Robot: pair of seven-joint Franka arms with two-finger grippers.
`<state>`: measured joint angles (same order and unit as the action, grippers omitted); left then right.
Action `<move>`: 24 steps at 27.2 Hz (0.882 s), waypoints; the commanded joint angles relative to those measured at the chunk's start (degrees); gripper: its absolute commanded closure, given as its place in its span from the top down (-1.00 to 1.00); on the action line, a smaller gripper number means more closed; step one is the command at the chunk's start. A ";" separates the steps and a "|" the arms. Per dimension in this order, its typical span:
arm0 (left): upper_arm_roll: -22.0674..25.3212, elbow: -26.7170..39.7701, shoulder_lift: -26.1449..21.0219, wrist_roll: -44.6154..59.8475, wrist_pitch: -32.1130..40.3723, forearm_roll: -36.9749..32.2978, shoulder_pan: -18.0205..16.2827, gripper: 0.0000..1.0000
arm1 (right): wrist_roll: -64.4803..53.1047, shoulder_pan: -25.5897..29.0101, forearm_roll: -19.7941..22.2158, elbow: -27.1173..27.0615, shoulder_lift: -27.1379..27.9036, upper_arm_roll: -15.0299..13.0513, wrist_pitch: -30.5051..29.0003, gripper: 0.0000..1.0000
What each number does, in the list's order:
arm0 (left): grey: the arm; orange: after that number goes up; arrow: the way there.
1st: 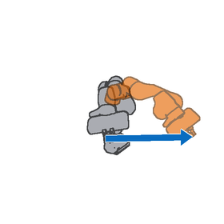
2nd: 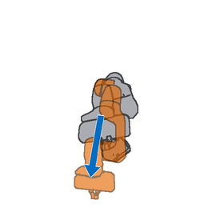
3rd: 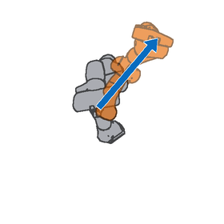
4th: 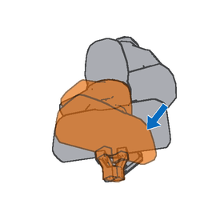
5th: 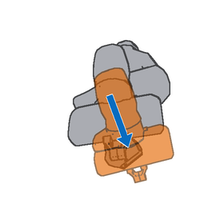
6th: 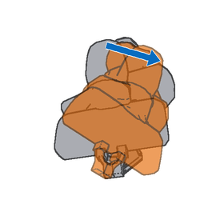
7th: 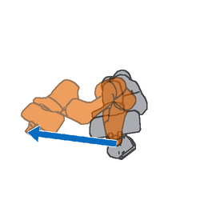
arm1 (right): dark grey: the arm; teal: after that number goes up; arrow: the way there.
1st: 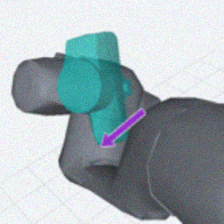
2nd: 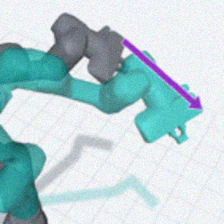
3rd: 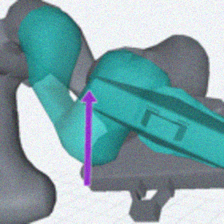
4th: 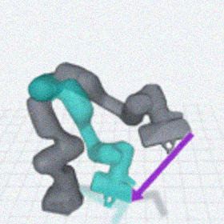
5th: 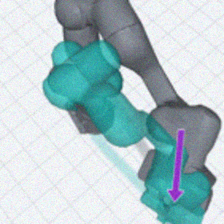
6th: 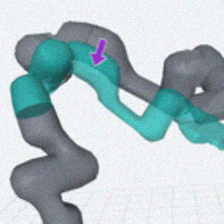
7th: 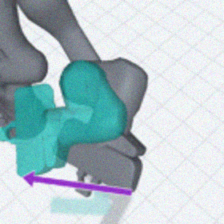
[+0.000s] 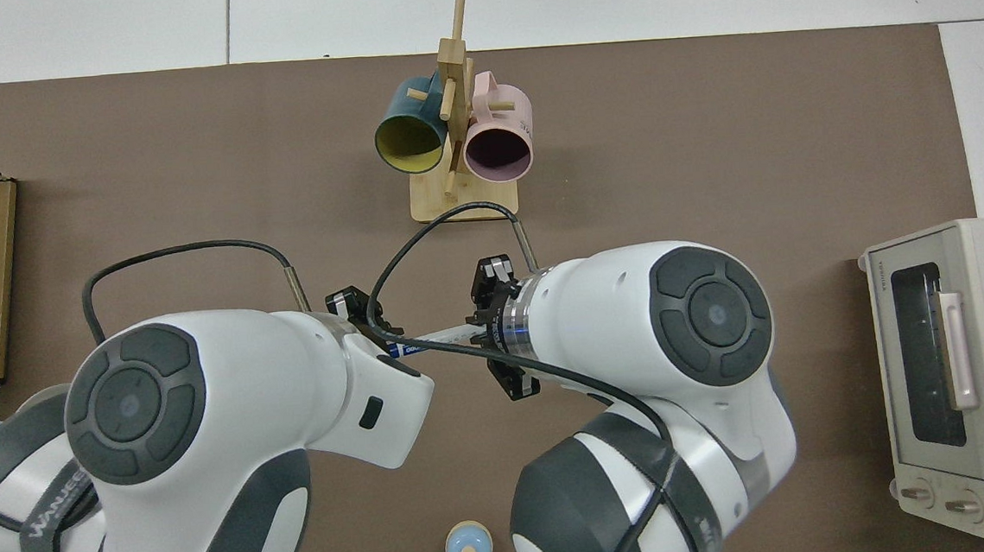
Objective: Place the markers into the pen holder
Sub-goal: 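Open the right gripper to release the marker while the left gripper holds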
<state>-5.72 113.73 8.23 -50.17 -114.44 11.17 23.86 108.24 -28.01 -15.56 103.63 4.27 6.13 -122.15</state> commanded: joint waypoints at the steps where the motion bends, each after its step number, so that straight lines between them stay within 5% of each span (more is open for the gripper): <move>1: 0.72 1.67 1.17 0.86 -1.40 0.78 1.45 0.05 | 1.19 -0.03 1.24 -0.09 0.48 0.02 -0.99 -1.00; 6: 0.71 1.67 1.17 0.77 -1.13 0.70 1.37 -0.14 | 1.10 -0.03 1.32 -0.01 0.48 0.02 -0.99 -1.00; 13: 0.71 1.67 1.17 0.68 -0.78 0.26 1.37 -0.94 | 0.66 0.15 1.41 0.08 0.48 0.02 -0.99 -1.00; 15: 0.71 1.67 1.17 0.60 -0.61 0.17 1.37 -1.00 | 0.49 0.15 1.41 0.00 0.48 0.02 -0.90 -1.00; 16: 0.71 1.67 1.17 0.60 -0.60 0.17 1.37 -1.00 | 0.57 0.24 1.32 -0.09 0.48 0.02 -0.90 -0.62; 19: 0.80 1.67 1.26 0.51 -0.52 -0.01 1.37 -1.00 | 0.57 0.24 1.15 -0.27 0.74 0.02 -0.81 -0.13; 20: 0.80 1.67 1.26 0.42 -0.43 -0.01 1.28 -1.00 | 0.49 0.24 1.32 -0.36 0.74 0.02 -0.90 0.53; 21: 0.80 1.67 1.26 0.42 -0.43 -0.01 1.28 -1.00 | 0.40 0.24 1.41 -0.27 0.74 0.02 -0.81 0.98; 24: 0.80 1.67 1.26 0.33 -0.34 -0.01 1.28 -1.00 | -0.21 0.24 1.50 -0.36 0.74 0.02 -0.46 1.00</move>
<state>-5.69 113.82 8.14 -50.35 -114.75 11.08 23.94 107.96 -28.09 -15.14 103.69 4.54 6.03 -122.09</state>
